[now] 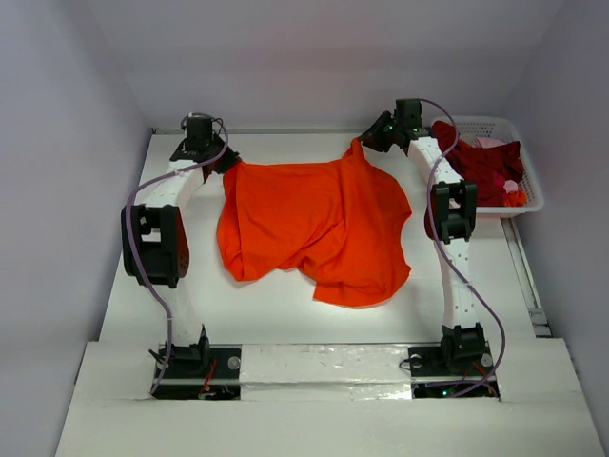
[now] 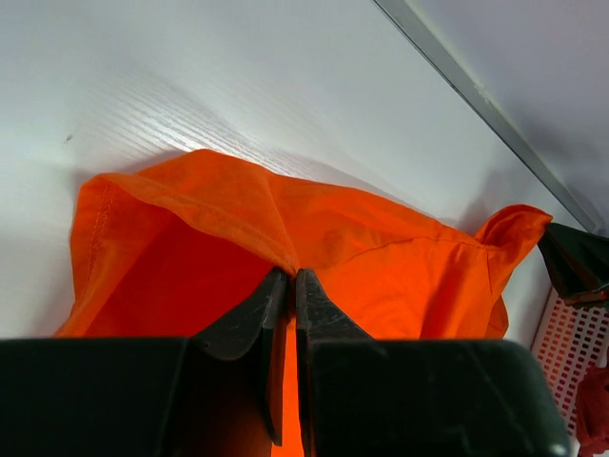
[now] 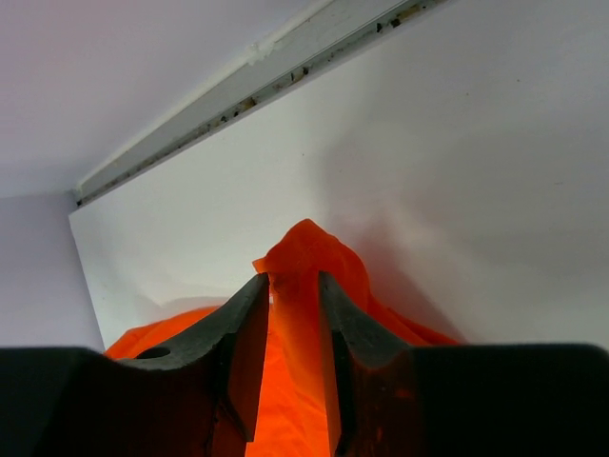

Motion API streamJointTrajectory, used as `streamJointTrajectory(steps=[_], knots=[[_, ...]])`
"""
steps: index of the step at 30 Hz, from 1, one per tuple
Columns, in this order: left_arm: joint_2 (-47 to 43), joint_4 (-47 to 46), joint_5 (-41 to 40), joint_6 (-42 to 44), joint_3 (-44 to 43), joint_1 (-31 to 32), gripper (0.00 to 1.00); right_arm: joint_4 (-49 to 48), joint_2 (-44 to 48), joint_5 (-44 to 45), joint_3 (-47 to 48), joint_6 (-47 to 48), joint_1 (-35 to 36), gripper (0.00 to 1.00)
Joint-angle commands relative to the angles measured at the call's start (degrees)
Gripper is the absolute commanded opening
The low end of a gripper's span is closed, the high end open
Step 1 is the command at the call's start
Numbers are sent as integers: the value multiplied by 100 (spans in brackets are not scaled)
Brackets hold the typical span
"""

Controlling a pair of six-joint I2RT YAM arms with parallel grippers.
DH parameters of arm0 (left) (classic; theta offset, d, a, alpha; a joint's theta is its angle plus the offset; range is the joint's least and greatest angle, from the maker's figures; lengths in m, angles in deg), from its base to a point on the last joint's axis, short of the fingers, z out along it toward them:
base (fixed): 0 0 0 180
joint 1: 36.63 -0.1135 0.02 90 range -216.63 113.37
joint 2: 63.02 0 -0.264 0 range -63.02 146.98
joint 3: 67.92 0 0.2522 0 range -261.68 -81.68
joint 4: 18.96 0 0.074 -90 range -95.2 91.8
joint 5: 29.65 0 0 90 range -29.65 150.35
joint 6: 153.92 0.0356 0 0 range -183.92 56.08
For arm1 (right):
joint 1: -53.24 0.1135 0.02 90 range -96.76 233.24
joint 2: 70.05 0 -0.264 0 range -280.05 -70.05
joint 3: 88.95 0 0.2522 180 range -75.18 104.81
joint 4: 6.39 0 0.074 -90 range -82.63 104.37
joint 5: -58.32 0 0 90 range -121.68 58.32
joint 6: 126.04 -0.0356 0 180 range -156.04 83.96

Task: Fold and stack the t-shirts
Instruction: Flatten out the tshirt

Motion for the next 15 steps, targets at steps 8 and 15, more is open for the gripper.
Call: streamJointTrajectory(steps=[8, 15], knots=[[-390, -83, 72, -16, -13, -48, 0, -386, -67, -430, 22, -82, 117, 45], [-399, -83, 89, -25, -13, -48, 0, -333, -173, -466, 83, -179, 117, 34]])
